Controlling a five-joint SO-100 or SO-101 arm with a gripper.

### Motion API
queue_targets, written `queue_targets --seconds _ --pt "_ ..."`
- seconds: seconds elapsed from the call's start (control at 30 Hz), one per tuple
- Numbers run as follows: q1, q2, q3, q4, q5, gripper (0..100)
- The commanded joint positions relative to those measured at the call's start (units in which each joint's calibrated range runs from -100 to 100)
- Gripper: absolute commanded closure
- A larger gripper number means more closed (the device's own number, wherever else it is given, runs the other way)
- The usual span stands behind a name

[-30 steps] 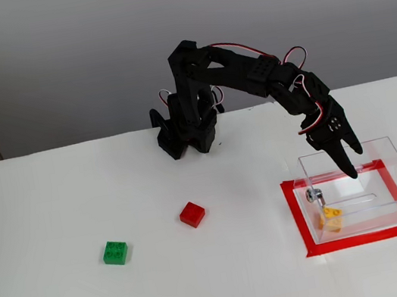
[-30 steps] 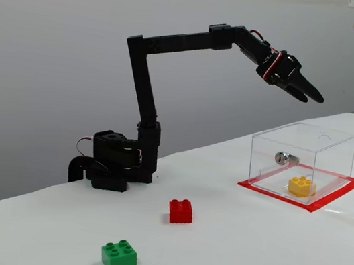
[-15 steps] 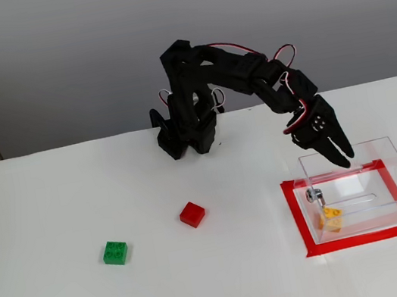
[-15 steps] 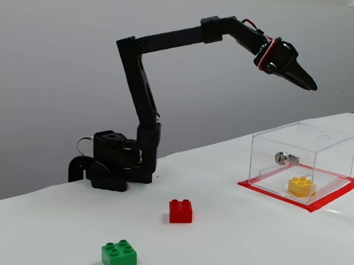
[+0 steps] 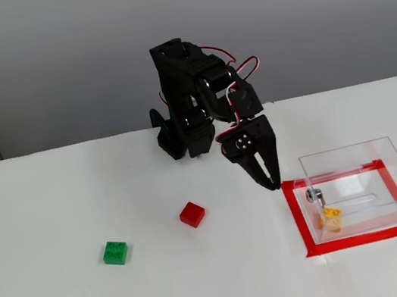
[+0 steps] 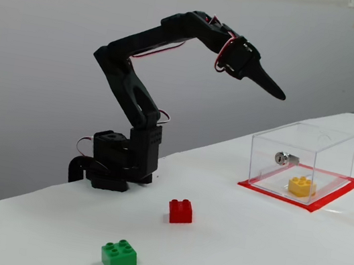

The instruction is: Pick the yellow lego brick and place it into the transparent box

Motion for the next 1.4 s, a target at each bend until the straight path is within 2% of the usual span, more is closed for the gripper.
queue_targets --seconds 0.0,0.37,0.63,0.87,1.37 --pt "5.2 -4.5 4.2 -0.2 0.2 99" --pt "7.7 -11.6 23.7 -0.8 -0.2 99" --pt "7.3 -16.2 36.2 -9.4 -0.3 99" --pt "7.1 -22.3 45.8 -10.8 -0.3 99" --pt "6.5 -47.2 62.7 -10.0 -0.3 99"
